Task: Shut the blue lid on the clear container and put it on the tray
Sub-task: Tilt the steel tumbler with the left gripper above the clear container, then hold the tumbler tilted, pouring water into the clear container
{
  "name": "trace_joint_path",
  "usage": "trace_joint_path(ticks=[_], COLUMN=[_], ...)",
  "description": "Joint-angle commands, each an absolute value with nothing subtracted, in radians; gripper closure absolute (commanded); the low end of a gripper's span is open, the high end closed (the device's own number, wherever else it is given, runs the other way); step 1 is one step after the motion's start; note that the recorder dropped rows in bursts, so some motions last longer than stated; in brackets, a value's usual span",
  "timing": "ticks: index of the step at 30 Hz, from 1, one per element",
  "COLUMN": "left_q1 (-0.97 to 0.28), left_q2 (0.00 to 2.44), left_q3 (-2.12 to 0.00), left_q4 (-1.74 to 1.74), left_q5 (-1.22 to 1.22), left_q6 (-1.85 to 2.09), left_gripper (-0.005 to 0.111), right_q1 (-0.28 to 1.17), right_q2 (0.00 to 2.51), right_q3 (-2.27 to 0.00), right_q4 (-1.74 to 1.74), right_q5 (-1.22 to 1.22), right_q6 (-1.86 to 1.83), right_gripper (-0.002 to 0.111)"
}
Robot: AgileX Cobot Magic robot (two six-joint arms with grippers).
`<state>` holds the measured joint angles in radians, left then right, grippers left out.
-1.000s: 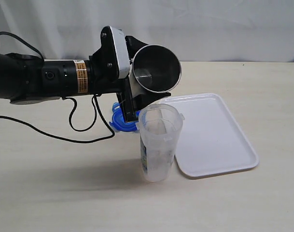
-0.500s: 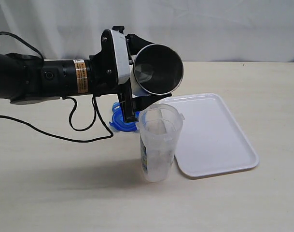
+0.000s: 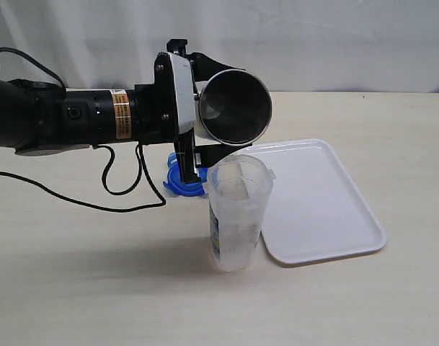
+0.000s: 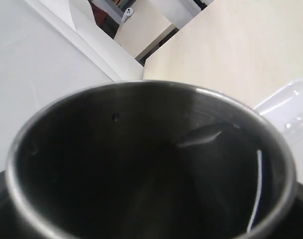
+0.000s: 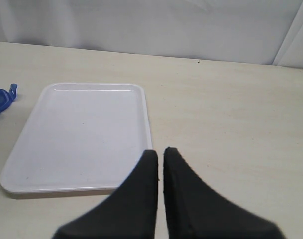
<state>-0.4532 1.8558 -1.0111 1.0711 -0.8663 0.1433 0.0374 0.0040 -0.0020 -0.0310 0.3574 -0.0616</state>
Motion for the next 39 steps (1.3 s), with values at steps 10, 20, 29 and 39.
trace_joint_path(ticks=[10,20,29,39], left_q1=[-0.455,-0.455,-0.455,-0.455], left_q2=[1.843,1.843,1.843,1.843], left_q3=[-1.025,-1.025,-1.025,-1.025], left_q4=[1.034,1.034,1.034,1.034], left_q5=[-0.888,-0.872,-0.835,-0.835], left_q6=[0.243,0.291,0.312,0.358], left_gripper=[0.107,0.107,0.107,0.107], right_q1=[0.034,0.034,0.034,0.034], right_q2=[0.000,0.000,0.000,0.000], right_q3=[0.000,0.000,0.000,0.000], right_q4=[-0.034,-0.034,-0.034,-0.034], right_q5=[0.355,0.355,0.355,0.355], right_q6=[-0.065,-0.067,-0.067,-0.065], right_gripper=[0.104,0.104,0.104,0.104])
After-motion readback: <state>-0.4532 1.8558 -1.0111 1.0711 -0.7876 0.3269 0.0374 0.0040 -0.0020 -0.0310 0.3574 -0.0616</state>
